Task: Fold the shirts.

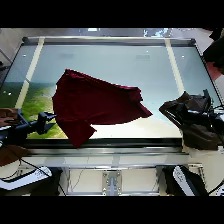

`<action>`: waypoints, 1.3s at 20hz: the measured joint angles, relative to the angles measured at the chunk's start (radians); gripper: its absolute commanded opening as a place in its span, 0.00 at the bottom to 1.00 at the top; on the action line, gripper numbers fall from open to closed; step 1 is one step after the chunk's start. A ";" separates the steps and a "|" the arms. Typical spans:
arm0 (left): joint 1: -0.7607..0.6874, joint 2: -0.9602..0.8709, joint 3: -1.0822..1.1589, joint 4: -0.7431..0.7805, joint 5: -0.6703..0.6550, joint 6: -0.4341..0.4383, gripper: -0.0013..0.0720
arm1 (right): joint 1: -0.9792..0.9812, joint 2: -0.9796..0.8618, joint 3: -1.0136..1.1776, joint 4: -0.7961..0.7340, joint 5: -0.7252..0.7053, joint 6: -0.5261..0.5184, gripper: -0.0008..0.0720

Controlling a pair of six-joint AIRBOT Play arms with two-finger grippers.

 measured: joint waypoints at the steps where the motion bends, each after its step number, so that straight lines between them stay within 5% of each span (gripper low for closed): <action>1: -0.025 -0.021 0.012 -0.008 0.002 0.008 0.86 | 0.000 0.000 0.018 0.005 0.004 -0.002 0.65; 3: -0.081 -0.056 0.037 -0.019 0.011 0.016 0.73 | 0.000 0.000 0.050 0.014 0.018 -0.005 0.65; 4: -0.107 -0.069 0.047 -0.019 0.021 0.019 0.55 | 0.000 0.000 0.060 0.014 0.019 -0.006 0.65; 6: -0.151 -0.088 0.063 -0.016 0.049 0.021 0.04 | 0.000 0.000 0.070 0.008 0.027 -0.003 0.65; 14: -0.204 -0.105 0.082 -0.028 0.057 0.027 0.04 | 0.085 -0.041 -0.202 0.002 -0.051 0.110 0.66; 19: -0.207 -0.106 0.082 -0.029 0.039 0.027 0.04 | 0.267 -0.250 -0.284 0.266 -0.351 -0.038 0.66; 24: -0.208 -0.106 0.082 -0.030 0.034 0.028 0.04 | 0.357 -0.496 -0.173 0.445 -0.463 -0.153 0.65; 26: -0.208 -0.106 0.082 -0.029 0.033 0.028 0.04 | 0.369 -0.550 -0.121 0.468 -0.497 -0.169 0.55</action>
